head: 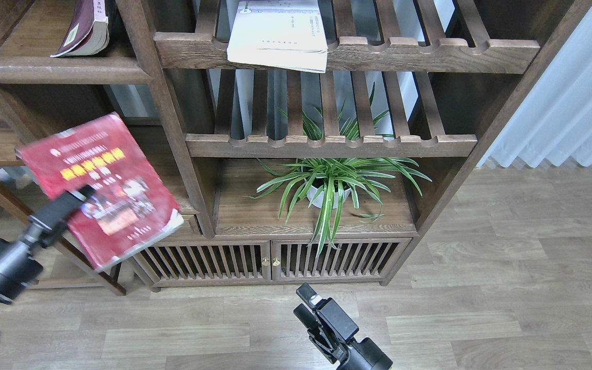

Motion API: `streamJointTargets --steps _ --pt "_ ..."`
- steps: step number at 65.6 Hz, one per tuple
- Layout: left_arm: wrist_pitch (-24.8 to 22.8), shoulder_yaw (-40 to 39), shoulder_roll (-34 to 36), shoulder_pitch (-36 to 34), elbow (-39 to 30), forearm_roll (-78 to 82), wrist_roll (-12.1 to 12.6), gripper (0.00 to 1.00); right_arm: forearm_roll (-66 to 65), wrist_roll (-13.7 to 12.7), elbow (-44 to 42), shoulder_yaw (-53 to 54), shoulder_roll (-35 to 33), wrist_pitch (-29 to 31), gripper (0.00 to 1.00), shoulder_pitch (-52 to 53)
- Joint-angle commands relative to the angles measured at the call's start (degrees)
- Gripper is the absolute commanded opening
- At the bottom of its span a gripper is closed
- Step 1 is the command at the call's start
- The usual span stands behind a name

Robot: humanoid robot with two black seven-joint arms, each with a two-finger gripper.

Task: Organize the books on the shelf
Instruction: 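Carry the red book with the left gripper up to the high side shelf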

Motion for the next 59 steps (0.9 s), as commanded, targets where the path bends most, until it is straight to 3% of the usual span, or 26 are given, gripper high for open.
streamJointTargets --steps 1,9,12,19,36,54,58,59 --pt "0.0 -3.6 0.0 0.0 -1.2 4.3 1.1 0.12 -0.2 -0.1 -0.2 0.4 0.0 0.0 0.96 0.0" --pt "0.0 -7.1 0.2 0.0 -3.3 7.7 1.9 0.12 -0.1 -0.1 -0.5 0.9 0.0 0.0 0.96 0.0" --pt "0.0 -12.2 0.6 0.0 -4.9 11.9 3.9 0.15 -0.2 -0.1 -0.5 1.1 0.0 0.0 0.96 0.1" --pt "0.0 -16.4 1.0 -0.1 -5.8 13.5 5.3 0.16 -0.1 -0.1 -0.5 1.1 0.0 0.0 0.96 0.1" --pt "0.0 -21.2 4.3 -5.8 -5.1 14.3 5.4 0.09 -0.1 -0.1 -0.5 1.2 0.0 0.0 0.96 0.2" --pt "0.0 -21.9 4.3 -18.5 1.0 20.4 5.4 0.07 -0.1 -0.1 -0.5 1.2 0.0 0.0 0.96 0.2" --pt "0.0 -21.0 4.3 -23.0 2.8 24.0 5.4 0.07 0.0 -0.1 -0.5 1.5 0.0 0.0 0.96 0.2" --pt "0.0 -20.0 4.3 -27.0 4.8 26.7 5.4 0.07 -0.1 -0.1 -0.4 2.1 0.0 0.0 0.96 0.2"
